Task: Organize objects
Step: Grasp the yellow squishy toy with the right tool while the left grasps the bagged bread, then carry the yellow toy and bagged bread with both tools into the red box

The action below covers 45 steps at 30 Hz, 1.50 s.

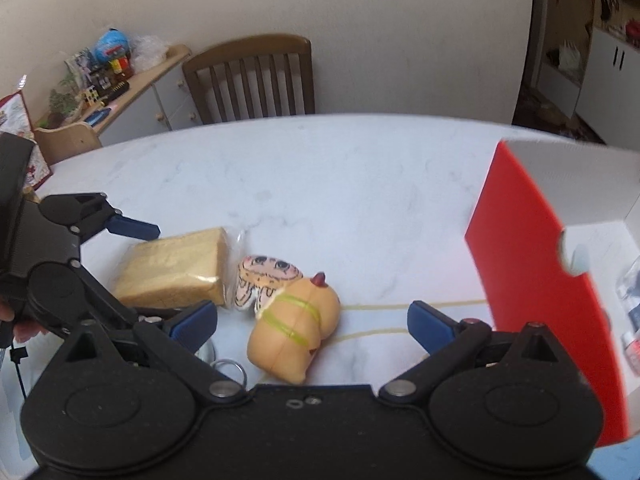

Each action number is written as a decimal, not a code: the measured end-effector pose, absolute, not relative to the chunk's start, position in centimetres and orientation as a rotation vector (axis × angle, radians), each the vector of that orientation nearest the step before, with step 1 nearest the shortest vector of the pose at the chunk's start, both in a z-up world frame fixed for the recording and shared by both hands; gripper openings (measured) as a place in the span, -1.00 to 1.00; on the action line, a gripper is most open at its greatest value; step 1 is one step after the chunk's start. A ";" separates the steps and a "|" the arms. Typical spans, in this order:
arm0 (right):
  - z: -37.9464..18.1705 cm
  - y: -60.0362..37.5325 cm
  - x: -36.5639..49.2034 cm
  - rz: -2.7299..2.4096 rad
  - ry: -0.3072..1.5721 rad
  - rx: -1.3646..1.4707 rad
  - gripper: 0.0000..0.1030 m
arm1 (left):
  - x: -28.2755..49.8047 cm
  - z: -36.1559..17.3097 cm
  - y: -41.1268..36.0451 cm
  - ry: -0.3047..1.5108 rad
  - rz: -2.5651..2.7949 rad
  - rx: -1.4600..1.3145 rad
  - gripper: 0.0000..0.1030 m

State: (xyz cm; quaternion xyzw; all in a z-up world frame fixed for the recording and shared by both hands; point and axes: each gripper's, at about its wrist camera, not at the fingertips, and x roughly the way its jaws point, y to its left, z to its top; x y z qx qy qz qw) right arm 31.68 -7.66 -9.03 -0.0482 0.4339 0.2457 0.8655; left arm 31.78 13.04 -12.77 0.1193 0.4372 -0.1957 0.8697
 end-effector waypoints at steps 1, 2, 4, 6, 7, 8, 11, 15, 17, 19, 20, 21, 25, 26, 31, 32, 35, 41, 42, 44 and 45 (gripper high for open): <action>-9.4 -7.5 31.8 0.512 0.920 -0.099 0.94 | 31.9 -12.8 13.1 0.914 -0.408 0.243 0.99; -9.8 -7.4 32.0 0.509 0.932 -0.095 0.90 | 32.0 -12.9 13.3 0.913 -0.406 0.237 0.99; -10.5 -7.1 32.4 0.509 0.957 -0.087 0.82 | 32.3 -13.0 13.5 0.916 -0.400 0.220 0.99; -11.1 -6.8 32.7 0.510 0.978 -0.082 0.75 | 32.6 -13.2 13.7 0.921 -0.393 0.197 0.99; -11.3 -6.6 32.7 0.516 0.989 -0.079 0.68 | 32.7 -13.3 13.7 0.923 -0.389 0.187 0.99; -11.5 -6.5 32.7 0.520 0.998 -0.077 0.60 | 32.8 -13.3 13.7 0.927 -0.382 0.182 0.99; -11.7 -6.5 32.8 0.529 1.014 -0.063 0.43 | 32.8 -13.4 13.6 0.923 -0.362 0.181 0.97; -11.9 -6.9 32.9 0.531 1.036 -0.036 0.18 | 32.7 -13.2 13.6 0.915 -0.330 0.171 0.77; -11.9 -7.1 32.9 0.536 1.045 -0.020 0.10 | 32.6 -13.1 13.6 0.912 -0.315 0.168 0.72; -11.8 -7.3 32.9 0.529 1.043 -0.016 0.08 | 32.4 -12.9 13.5 0.908 -0.305 0.173 0.67; -11.8 -7.4 32.8 0.522 1.040 -0.020 0.06 | 32.4 -12.9 13.4 0.908 -0.300 0.174 0.66; -11.7 -7.4 32.7 0.517 1.037 -0.024 0.06 | 32.3 -12.8 13.3 0.907 -0.292 0.173 0.63; -11.0 -7.8 32.4 0.512 1.016 -0.027 0.03 | 32.0 -12.0 13.1 0.899 -0.256 0.169 0.59; -10.8 -7.9 32.3 0.513 1.010 -0.024 0.02 | 31.9 -11.7 13.1 0.895 -0.248 0.162 0.59; -9.1 -8.9 31.7 0.526 0.977 -0.007 0.02 | 31.2 -9.6 12.8 0.875 -0.209 0.120 0.58; -8.7 -9.0 31.6 0.528 0.968 -0.007 0.02 | 31.0 -9.1 12.5 0.869 -0.207 0.116 0.58; -7.4 -9.5 30.9 0.541 0.941 -0.015 0.02 | 30.0 -7.5 11.6 0.853 -0.205 0.116 0.58; -4.8 -11.0 29.6 0.563 0.906 -0.041 0.02 | 28.1 -4.5 9.3 0.834 -0.181 0.102 0.58; -4.4 -11.4 29.3 0.568 0.901 -0.047 0.02 | 27.7 -4.1 9.0 0.831 -0.176 0.098 0.58; -3.5 -12.0 28.8 0.579 0.886 -0.053 0.02 | 27.2 -3.2 8.2 0.826 -0.164 0.088 0.58; -3.1 -12.4 28.6 0.583 0.876 -0.058 0.02 | 26.9 -2.7 7.9 0.823 -0.160 0.082 0.58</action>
